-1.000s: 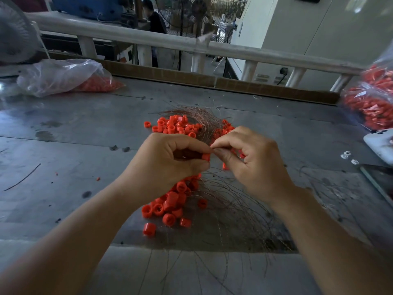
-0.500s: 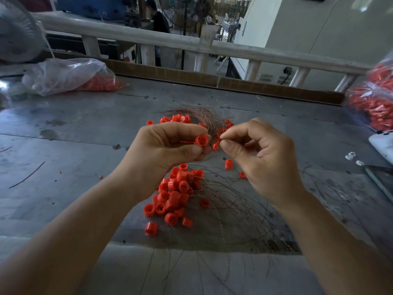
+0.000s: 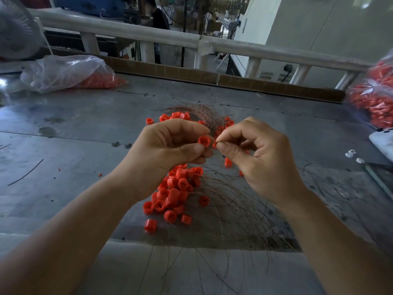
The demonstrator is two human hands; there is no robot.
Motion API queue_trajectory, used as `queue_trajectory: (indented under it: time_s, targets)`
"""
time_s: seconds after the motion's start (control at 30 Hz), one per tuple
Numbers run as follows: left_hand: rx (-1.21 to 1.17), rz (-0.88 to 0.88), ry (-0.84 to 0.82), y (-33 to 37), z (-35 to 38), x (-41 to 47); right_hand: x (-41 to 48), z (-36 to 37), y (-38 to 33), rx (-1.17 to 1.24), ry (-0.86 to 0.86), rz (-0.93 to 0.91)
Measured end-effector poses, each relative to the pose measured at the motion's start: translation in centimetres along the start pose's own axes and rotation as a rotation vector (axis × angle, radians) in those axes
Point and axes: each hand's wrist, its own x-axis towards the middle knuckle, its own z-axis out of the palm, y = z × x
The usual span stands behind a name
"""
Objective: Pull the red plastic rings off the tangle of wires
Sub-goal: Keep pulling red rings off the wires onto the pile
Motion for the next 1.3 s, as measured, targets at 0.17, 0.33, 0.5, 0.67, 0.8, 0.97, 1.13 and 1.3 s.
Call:
queue_trajectory:
  time_s: [0.17,0.33,0.5,0.67,0.8,0.97,1.13,1.3]
  targets:
    - [0.028,0.014,-0.037,0.0,0.1,0.0,-0.1,0.0,0.1,-0.026,-0.042,0.016]
    - [0.009,0.012,-0.047,0.0,0.1,0.0,0.0,-0.1,0.0,-0.028,-0.056,0.028]
    - [-0.04,-0.001,-0.053,0.0,0.0,0.0,-0.1,-0.3,-0.1,-0.017,-0.054,0.06]
    - [-0.039,-0.006,-0.041,0.1,0.0,-0.1,-0.1,-0.4,-0.1,-0.033,-0.059,0.062]
    - [-0.012,-0.005,-0.034,0.1,0.0,-0.1,-0.1,-0.4,-0.1,-0.044,-0.067,0.066]
    - [-0.002,-0.003,-0.029,-0.1,0.0,-0.1,-0.1,-0.4,-0.2,-0.011,-0.087,0.094]
    - [-0.069,-0.001,-0.024,0.0,0.0,-0.1,0.0,-0.9,-0.4,0.118,-0.123,0.155]
    - [-0.197,-0.022,-0.07,0.0,0.2,-0.1,0.1,-1.0,-0.3,0.313,-0.147,0.303]
